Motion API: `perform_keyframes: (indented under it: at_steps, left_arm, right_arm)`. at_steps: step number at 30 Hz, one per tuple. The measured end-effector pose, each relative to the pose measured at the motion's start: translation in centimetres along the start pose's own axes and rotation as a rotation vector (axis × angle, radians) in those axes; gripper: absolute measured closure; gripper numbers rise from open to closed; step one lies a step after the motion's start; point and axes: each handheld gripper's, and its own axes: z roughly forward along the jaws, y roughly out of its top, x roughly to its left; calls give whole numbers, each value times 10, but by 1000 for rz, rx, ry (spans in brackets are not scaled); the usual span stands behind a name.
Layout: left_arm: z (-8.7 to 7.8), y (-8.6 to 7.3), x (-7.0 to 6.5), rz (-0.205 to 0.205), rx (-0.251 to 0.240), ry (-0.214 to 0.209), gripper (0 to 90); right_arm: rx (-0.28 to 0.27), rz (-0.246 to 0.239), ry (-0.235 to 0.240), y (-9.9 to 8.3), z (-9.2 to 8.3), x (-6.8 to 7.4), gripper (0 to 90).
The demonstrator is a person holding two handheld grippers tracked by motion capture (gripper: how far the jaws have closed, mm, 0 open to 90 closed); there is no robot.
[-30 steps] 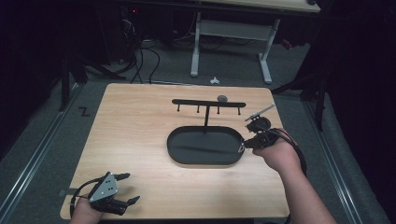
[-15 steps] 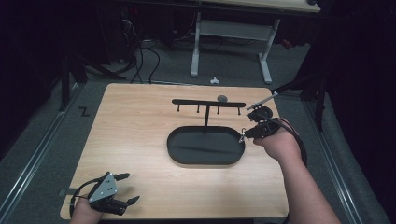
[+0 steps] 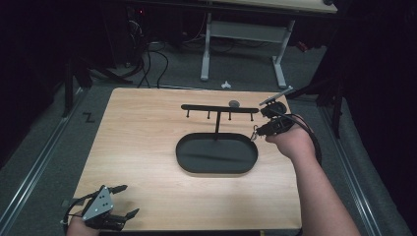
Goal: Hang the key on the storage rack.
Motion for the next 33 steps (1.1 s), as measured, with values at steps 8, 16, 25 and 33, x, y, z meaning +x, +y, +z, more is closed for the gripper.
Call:
perform_keyframes:
  at_steps: [8, 16, 25, 33]
  left_arm:
    - [-6, -5, 1, -19, 0, 14, 154]
    - [-6, -5, 1, -16, 3, 9, 153]
    - [-5, -5, 0, -16, 8, 2, 153]
    - [-4, -5, 0, -19, 12, -1, 153]
  right_arm:
    - [-18, 4, 0, 12, -6, -2, 887]
    - [-14, 7, 4, 18, -7, -1, 887]
    - [-10, -1, 14, 19, -3, 1, 887]
    - [-9, 4, 16, 23, -2, 1, 886]
